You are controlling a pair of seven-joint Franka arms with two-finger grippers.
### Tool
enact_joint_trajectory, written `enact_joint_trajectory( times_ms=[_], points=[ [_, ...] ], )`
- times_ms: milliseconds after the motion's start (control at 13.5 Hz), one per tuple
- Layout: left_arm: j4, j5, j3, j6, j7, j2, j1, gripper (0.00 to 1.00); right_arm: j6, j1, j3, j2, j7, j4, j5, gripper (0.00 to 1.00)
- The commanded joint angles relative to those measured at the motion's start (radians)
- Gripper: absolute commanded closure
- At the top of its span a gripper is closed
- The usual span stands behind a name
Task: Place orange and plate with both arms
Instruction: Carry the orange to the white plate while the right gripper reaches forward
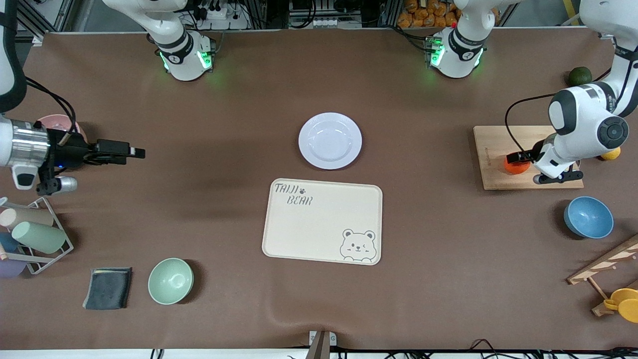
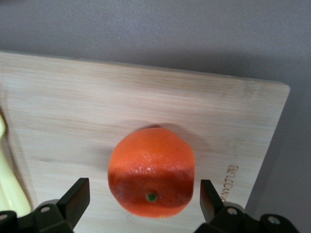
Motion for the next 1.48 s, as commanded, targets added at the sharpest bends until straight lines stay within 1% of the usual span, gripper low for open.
enact_joint_trajectory(
  times_ms=[0,148,222,296,444,519,593,741,815,963,1185,1259,1407],
  points=[
    [0.006,0.019,-0.009,0.020,0.002,0.021,0.013,0.00,0.021,0.010,0.000,-0.007,0.003,-0.059,0.075,0.00],
    [0.009,0.016,-0.009,0.024,-0.001,0.034,0.013,0.01,0.024,0.042,0.000,0.007,0.003,-0.060,0.081,0.00],
    [0.014,0.011,-0.009,0.026,-0.003,0.043,0.013,0.13,0.031,0.062,-0.002,0.007,0.003,-0.062,0.087,0.00],
    [0.015,0.011,-0.009,0.027,-0.003,0.050,0.014,0.31,0.045,0.067,-0.002,0.009,0.003,-0.074,0.088,0.00],
    [0.017,0.010,-0.009,0.032,-0.003,0.054,0.013,0.59,0.064,0.064,-0.002,0.012,-0.004,-0.109,0.142,0.00],
    [0.020,0.011,-0.011,0.032,-0.002,0.053,0.013,0.77,0.065,0.070,-0.002,0.013,-0.004,-0.120,0.170,0.00],
    [0.031,0.013,-0.012,0.031,0.002,0.053,0.010,0.85,0.067,0.079,-0.002,0.015,-0.004,-0.121,0.174,0.00],
    [0.046,0.011,-0.020,0.027,0.011,0.028,0.003,0.86,0.071,0.079,-0.002,0.019,-0.004,-0.122,0.174,0.00],
    [0.055,0.008,-0.038,0.023,0.009,0.015,0.003,0.85,0.071,0.079,-0.002,0.024,-0.004,-0.122,0.182,0.00],
    [0.086,0.005,-0.099,-0.011,-0.014,-0.027,0.003,0.86,0.071,0.082,-0.002,0.025,-0.004,-0.122,0.199,0.00],
    [0.221,-0.009,-0.211,-0.220,-0.076,-0.058,0.010,0.85,0.073,0.087,0.000,0.035,-0.004,-0.134,0.210,0.00],
    [0.265,-0.044,-0.254,-0.256,-0.109,-0.059,0.000,0.86,0.071,0.087,-0.002,0.035,-0.004,-0.137,0.222,0.00],
    [0.340,-0.050,-0.363,-0.327,-0.255,-0.059,0.000,0.86,0.071,0.087,-0.002,0.035,-0.004,-0.146,0.222,0.00]
  ],
)
